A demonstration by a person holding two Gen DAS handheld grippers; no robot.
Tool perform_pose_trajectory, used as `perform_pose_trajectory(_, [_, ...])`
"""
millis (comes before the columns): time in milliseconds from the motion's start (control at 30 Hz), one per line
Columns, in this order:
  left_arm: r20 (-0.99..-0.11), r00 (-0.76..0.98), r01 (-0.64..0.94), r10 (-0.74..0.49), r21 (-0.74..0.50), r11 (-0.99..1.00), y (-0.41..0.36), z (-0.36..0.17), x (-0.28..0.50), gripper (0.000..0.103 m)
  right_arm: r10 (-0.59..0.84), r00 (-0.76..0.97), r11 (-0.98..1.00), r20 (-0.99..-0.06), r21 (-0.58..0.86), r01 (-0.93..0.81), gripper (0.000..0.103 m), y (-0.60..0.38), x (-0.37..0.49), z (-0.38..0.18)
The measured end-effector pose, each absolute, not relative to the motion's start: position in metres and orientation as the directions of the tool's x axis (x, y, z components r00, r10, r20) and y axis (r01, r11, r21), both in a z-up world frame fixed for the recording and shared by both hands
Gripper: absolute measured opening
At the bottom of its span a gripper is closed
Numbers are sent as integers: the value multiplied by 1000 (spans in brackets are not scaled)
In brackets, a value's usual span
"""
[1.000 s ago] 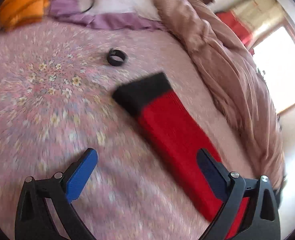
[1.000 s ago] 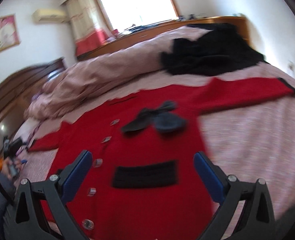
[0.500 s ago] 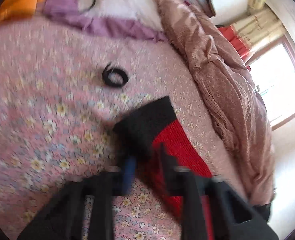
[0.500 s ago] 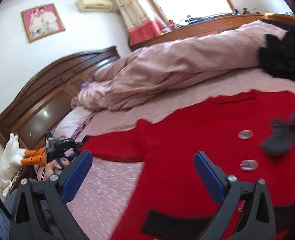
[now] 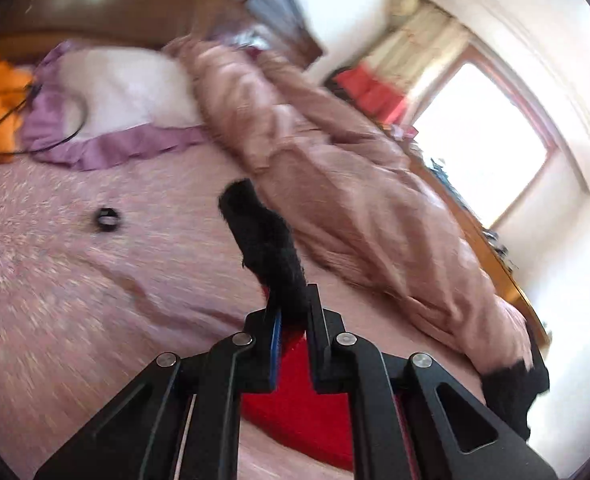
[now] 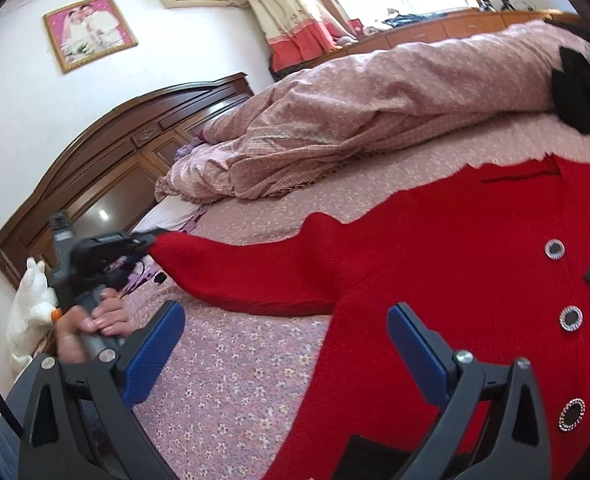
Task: Fold small clothes
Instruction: 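Grasp the black cuff of a cardigan sleeve with the left gripper, then fold the held sleeve across the cardigan body with the left gripper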
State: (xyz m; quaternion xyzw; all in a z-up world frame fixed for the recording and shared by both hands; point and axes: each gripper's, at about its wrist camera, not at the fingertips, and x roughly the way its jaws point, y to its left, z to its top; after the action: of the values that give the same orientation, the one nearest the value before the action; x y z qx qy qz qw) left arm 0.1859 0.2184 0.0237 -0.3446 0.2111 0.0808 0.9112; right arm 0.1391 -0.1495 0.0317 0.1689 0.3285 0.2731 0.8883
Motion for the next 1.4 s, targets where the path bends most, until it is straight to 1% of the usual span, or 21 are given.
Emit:
perform_pose_trajectory(67, [-417, 908, -240, -27, -573, 784, 182, 38, 184, 3, 598, 638, 787, -486, 509, -349, 103, -162, 142, 30])
perform_pose_trajectory(167, [-359, 930, -141, -74, -538, 831, 124, 65, 191, 3, 588, 647, 783, -486, 543, -303, 103, -195, 142, 29])
perform_pose_trajectory(267, [-328, 935, -75, -133, -550, 832, 83, 81, 200, 3, 560, 652, 805, -512, 523, -281, 103, -227, 131, 30])
perform_pose_trajectory(333, [-331, 928, -41, -172, -550, 834, 53, 85, 209, 3, 536, 660, 827, -526, 484, -286, 103, -257, 117, 34])
perform_pose_trajectory(400, [-350, 915, -20, -200, -536, 844, 18, 85, 221, 3, 474, 692, 870, -544, 409, -275, 103, -298, 100, 39])
perform_pose_trajectory(467, [-366, 901, -2, -231, -537, 844, -15, 84, 232, 3, 426, 715, 896, -555, 368, -248, 103, -334, 89, 43])
perform_pose_trajectory(533, [-384, 888, 15, -255, -529, 848, -53, 82, 241, 3, 375, 740, 915, -558, 348, -201, 103, -377, 80, 46])
perform_pose_trajectory(600, [-402, 880, 26, -253, -492, 870, -99, 76, 246, 4, 322, 772, 928, -548, 344, -142, 103, -420, 70, 43])
perform_pose_trajectory(633, [-413, 876, 33, -251, -468, 883, -120, 73, 250, 4, 304, 785, 929, -540, 352, -117, 103, -437, 67, 39])
perform_pose_trajectory(700, [-440, 861, 54, -256, -422, 905, -171, 60, 256, 4, 280, 800, 901, -530, 433, -28, 103, -477, 61, 24])
perform_pose_trajectory(733, [-452, 852, 72, -266, -401, 913, -193, 53, 258, 4, 286, 797, 873, -533, 487, 13, 103, -490, 61, 16])
perform_pose_trajectory(767, [-477, 836, 95, -273, -363, 927, -221, 42, 261, 4, 320, 780, 813, -538, 578, 65, 103, -507, 66, 6])
perform_pose_trajectory(833, [-514, 808, 131, -289, -320, 938, -255, 26, 262, 4, 375, 764, 743, -526, 663, 93, 103, -521, 71, -3])
perform_pose_trajectory(867, [-540, 789, 148, -295, -299, 943, -271, 17, 263, 4, 377, 766, 730, -521, 676, 100, 103, -526, 72, -3])
perform_pose_trajectory(967, [-585, 752, 173, -304, -270, 947, -303, 2, 260, 4, 329, 793, 758, -513, 645, 102, 103, -532, 69, 5])
perform_pose_trajectory(1100, [-582, 748, 208, -319, -251, 945, -324, 3, 251, 4, 321, 810, 776, -491, 626, 72, 103, -527, 68, 14])
perform_pose_trajectory(1167, [-590, 740, 227, -323, -232, 946, -336, -1, 248, 4, 326, 805, 784, -496, 618, 63, 103, -529, 66, 10])
perform_pose_trajectory(1267, [-626, 710, 244, -321, -209, 947, -341, -16, 253, 4, 326, 793, 796, -514, 602, 63, 103, -526, 63, 8])
perform_pose_trajectory(1333, [-671, 664, 254, -329, -211, 944, -345, -27, 255, 15, 325, 788, 801, -523, 596, 65, 103, -526, 65, 8])
perform_pose_trajectory(1367, [-691, 634, 263, -347, -230, 937, -345, -30, 256, 18, 325, 786, 803, -526, 593, 66, 103, -526, 65, 7])
perform_pose_trajectory(1400, [-693, 623, 273, -363, -243, 931, -345, -30, 253, 25, 326, 782, 805, -531, 590, 65, 103, -525, 66, 6])
